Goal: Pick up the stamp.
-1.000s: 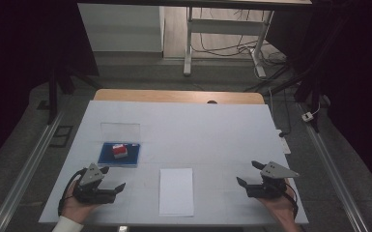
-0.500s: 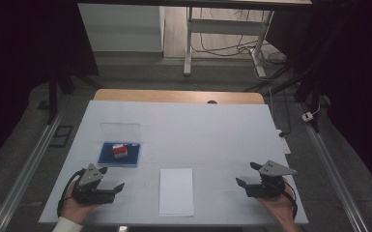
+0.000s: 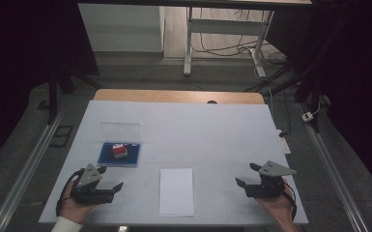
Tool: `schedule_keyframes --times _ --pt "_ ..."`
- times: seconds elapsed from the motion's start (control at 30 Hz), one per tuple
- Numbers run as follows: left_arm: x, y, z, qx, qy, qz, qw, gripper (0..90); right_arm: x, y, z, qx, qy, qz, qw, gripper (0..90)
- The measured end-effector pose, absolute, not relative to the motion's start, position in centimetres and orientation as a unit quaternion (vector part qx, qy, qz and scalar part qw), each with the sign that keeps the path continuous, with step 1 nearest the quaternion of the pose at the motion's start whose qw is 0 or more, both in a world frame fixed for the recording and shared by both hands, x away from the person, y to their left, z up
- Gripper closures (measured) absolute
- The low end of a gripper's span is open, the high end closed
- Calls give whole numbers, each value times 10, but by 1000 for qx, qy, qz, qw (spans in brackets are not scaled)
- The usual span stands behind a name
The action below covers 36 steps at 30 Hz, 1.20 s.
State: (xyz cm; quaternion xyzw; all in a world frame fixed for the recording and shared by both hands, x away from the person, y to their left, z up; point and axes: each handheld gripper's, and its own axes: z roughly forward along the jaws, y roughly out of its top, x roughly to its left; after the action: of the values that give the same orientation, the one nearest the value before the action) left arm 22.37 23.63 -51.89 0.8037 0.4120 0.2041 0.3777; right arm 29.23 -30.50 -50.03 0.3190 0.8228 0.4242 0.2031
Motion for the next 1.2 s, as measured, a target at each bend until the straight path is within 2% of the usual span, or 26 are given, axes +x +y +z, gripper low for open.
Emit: schedule_keyframes --times 0.27,0.53,0.73,0.8,1.2 --pt "223 236 -504 810 397 221 371 184 292 -306 -501 318 822 428 202 215" --pt "226 235 -493 825 375 210 368 182 291 -304 -501 315 826 420 205 229" --pt "238 236 -484 835 366 207 354 214 291 -304 -502 317 825 424 200 230" --pt "246 237 -478 844 360 210 337 213 292 -304 -502 316 826 423 198 229" --pt "267 243 -468 855 351 207 321 227 292 -305 -503 318 827 419 198 232"
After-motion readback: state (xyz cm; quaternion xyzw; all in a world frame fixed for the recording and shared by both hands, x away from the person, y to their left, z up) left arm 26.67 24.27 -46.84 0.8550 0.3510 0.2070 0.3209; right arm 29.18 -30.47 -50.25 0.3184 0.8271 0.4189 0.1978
